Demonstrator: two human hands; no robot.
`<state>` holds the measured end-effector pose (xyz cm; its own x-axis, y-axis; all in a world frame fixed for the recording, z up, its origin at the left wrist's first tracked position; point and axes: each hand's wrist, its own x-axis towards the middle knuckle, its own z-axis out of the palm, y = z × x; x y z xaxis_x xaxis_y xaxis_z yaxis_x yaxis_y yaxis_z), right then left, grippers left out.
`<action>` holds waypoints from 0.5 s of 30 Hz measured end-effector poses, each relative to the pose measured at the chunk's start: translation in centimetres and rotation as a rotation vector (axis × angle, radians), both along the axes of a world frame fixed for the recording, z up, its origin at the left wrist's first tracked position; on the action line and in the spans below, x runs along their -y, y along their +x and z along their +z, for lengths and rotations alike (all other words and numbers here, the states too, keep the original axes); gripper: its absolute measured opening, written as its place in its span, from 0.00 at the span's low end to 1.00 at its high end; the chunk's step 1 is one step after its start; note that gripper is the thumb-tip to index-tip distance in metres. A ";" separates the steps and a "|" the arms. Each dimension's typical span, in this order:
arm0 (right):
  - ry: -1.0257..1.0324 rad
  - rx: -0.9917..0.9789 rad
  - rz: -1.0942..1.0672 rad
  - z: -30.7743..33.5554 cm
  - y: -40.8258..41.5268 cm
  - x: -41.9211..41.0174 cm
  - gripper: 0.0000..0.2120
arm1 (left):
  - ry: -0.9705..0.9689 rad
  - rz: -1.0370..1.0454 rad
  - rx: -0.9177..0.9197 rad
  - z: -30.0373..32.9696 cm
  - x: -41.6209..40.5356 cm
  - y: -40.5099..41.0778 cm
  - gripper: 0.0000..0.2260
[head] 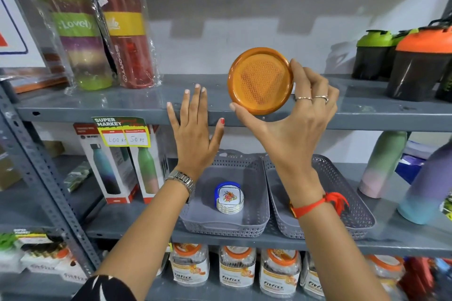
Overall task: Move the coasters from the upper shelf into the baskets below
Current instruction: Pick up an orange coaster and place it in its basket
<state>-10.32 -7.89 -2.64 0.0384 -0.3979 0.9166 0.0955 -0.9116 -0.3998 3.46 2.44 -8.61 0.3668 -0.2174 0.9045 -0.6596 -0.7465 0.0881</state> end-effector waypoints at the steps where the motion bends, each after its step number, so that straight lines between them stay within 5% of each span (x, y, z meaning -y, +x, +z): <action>1: -0.004 0.019 0.010 0.0 -0.3 -0.2 0.44 | 0.003 0.003 0.003 0.0 0.0 0.0 0.30; 15: 0.182 -0.100 0.143 -5.9 -1.2 0.5 0.44 | -0.029 0.011 0.044 -0.6 0.8 -0.2 0.28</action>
<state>-11.52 -8.35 -8.52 0.1931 -0.5402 0.8191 0.1705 -0.8036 -0.5702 3.26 1.63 -9.25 0.3287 -0.1869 0.9258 -0.6552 -0.7511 0.0810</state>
